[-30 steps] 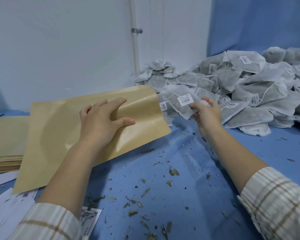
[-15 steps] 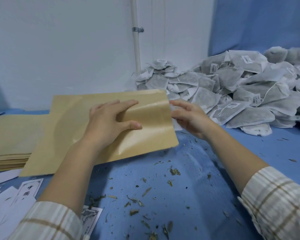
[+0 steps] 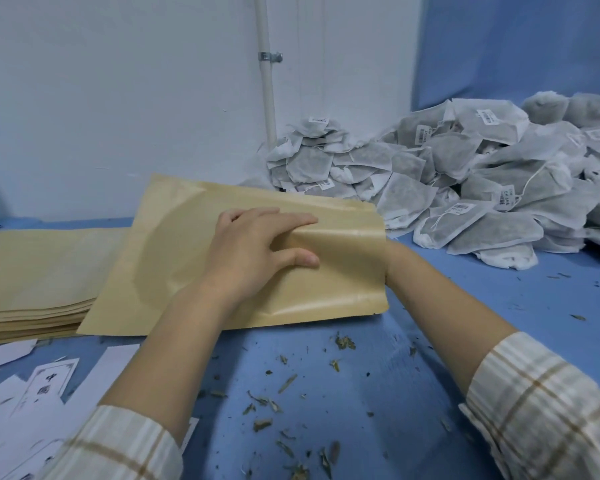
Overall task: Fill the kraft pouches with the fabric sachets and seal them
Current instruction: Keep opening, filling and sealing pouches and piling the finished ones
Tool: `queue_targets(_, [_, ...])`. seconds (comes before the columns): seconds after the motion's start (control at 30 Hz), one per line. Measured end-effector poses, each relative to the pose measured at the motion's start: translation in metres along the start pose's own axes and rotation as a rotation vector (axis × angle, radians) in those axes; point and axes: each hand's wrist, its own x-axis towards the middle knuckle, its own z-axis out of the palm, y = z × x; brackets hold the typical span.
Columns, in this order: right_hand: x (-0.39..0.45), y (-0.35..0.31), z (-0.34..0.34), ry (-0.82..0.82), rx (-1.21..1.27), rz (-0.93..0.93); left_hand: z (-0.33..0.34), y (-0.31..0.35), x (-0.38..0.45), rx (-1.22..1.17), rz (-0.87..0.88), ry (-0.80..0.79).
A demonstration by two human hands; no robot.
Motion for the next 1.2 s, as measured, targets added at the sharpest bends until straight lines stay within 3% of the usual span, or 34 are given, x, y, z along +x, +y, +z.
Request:
queue_targets(0.1, [0.002,-0.003,0.003,0.041,0.202,-0.233,-0.013,-0.006,0.0,0.001,-0.048,0.091])
queue_targets(0.2, [0.012,0.001,-0.008,0.435,0.248,-0.481,-0.029,-0.016,-0.002,-0.035,-0.117,0.292])
queue_targets(0.23, [0.017,0.007,-0.015,0.567,0.128,-0.479,-0.034,-0.021,-0.003,-0.038,-0.154,0.338])
queue_targets(0.3, [0.025,0.025,-0.024,0.72,-0.395,-0.409,-0.04,-0.032,-0.006,-0.039,-0.22,0.354])
queue_targets(0.37, [0.033,0.041,-0.027,0.569,-0.865,-0.316,-0.042,-0.039,-0.01,-0.026,-0.253,0.293])
queue_targets(0.43, [0.04,0.047,-0.019,0.408,-1.054,-0.24,-0.04,-0.041,-0.013,0.01,-0.248,0.205])
queue_targets(0.5, [0.045,0.051,-0.012,0.358,-1.158,-0.249,-0.038,-0.042,-0.015,0.029,-0.23,0.132])
queue_targets(0.63, [0.048,0.047,-0.012,0.54,-0.966,-0.405,-0.033,-0.046,-0.015,0.042,-0.234,0.067])
queue_targets(0.73, [0.048,0.046,-0.009,0.62,-0.816,-0.366,-0.03,-0.048,-0.014,0.057,-0.242,0.062])
queue_targets(0.87, [0.053,0.051,0.002,0.416,-1.207,-0.155,-0.027,-0.049,-0.013,0.079,-0.228,0.055])
queue_targets(0.93, [0.053,0.05,0.003,0.405,-1.226,-0.138,-0.027,-0.05,-0.013,0.076,-0.213,0.062])
queue_targets(1.03, [0.053,0.05,0.001,0.567,-1.112,-0.329,-0.027,-0.051,-0.013,0.058,-0.217,0.07])
queue_targets(1.13, [0.043,0.043,0.0,0.926,-0.83,-0.514,-0.027,-0.054,-0.013,0.069,-0.236,0.072])
queue_targets(1.2, [0.034,0.037,-0.001,1.038,-0.584,-0.596,-0.027,-0.056,-0.013,0.078,-0.244,0.091])
